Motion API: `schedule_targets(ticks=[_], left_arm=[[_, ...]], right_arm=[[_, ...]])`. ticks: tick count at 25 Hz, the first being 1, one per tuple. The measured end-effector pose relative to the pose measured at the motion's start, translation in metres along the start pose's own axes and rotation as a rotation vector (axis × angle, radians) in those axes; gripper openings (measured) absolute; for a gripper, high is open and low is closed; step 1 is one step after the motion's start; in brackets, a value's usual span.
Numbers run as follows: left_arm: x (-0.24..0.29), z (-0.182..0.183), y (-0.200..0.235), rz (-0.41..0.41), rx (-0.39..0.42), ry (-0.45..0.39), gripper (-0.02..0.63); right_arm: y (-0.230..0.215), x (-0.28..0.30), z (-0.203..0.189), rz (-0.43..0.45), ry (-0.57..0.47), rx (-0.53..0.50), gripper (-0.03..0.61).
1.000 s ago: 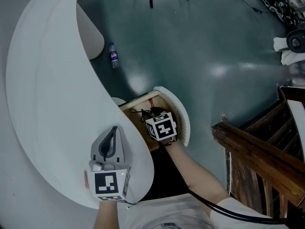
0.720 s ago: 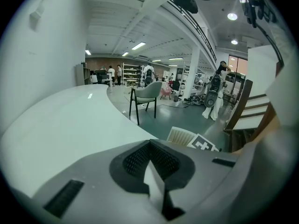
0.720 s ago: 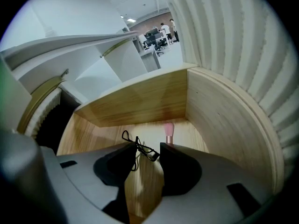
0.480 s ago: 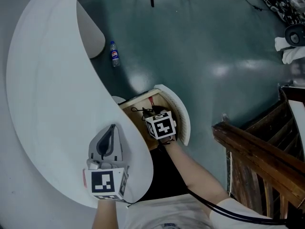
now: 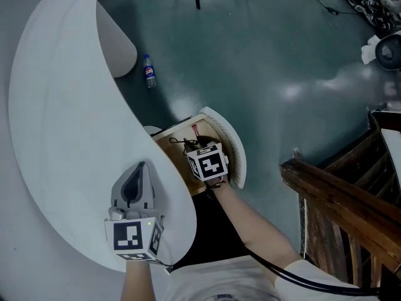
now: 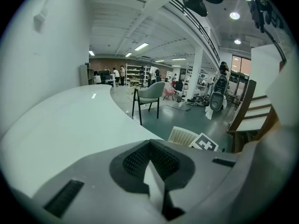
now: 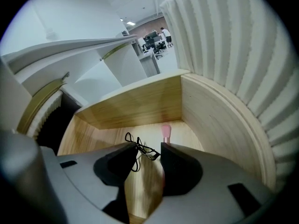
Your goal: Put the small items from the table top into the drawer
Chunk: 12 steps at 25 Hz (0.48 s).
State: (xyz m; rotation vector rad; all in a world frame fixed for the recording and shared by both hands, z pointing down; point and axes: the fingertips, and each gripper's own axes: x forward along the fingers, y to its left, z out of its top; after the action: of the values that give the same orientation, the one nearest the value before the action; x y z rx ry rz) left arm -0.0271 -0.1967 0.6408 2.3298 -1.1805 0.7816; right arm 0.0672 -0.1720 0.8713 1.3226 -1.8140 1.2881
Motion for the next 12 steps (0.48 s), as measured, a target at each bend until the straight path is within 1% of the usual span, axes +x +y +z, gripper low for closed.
schedule_targets(ticks=[4,8,12], left_arm=[[-0.004,-0.001,0.001,0.011,-0.020,-0.011,0.020],[-0.013,-0.003,-0.003,0.024,-0.027,-0.025,0.020],[-0.027,-0.009,-0.006,0.045,-0.035,-0.034,0.020]], right_arm=[[0.001,-0.006,0.004,-0.004,-0.023,0.003,0.170],[0.006,-0.013,0.004,0.011,-0.034,-0.016,0.170],[0.008,-0.021,0.001,0.008,-0.049,-0.030,0.170]])
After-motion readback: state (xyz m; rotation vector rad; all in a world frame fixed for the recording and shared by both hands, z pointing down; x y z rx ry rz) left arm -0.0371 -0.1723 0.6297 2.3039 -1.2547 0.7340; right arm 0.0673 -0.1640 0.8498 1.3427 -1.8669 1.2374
